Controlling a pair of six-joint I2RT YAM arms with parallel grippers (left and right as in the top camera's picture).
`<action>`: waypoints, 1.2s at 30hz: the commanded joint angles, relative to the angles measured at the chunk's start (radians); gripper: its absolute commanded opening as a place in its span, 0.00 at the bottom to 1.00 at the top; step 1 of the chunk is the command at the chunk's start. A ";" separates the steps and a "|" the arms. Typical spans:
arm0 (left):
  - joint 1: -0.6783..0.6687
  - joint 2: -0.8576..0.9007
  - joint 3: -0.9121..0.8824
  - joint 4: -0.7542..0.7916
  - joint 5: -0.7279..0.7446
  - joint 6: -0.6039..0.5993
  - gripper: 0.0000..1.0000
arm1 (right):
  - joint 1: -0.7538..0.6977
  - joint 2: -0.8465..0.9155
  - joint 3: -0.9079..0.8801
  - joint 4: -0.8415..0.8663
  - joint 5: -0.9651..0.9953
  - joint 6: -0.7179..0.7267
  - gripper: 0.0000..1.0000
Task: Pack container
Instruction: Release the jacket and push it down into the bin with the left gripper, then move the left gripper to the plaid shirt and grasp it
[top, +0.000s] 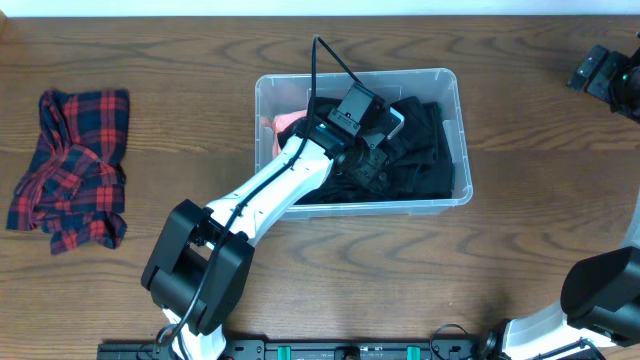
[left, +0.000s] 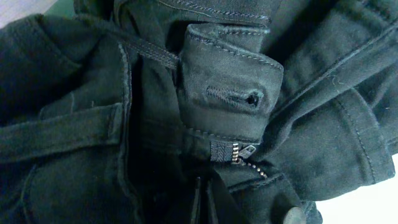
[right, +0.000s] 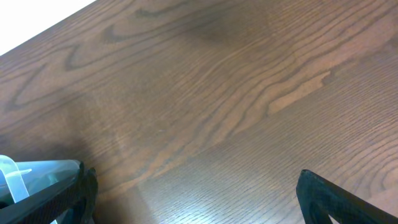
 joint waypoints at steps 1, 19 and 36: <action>-0.002 0.014 -0.014 -0.023 0.019 -0.001 0.07 | -0.004 -0.004 0.012 -0.002 0.006 0.014 0.99; 0.031 -0.455 -0.012 -0.070 -0.238 0.066 0.56 | -0.004 -0.004 0.012 -0.002 0.006 0.014 0.99; 0.720 -0.536 -0.027 -0.331 -0.563 0.016 0.82 | -0.004 -0.004 0.012 -0.002 0.006 0.014 0.99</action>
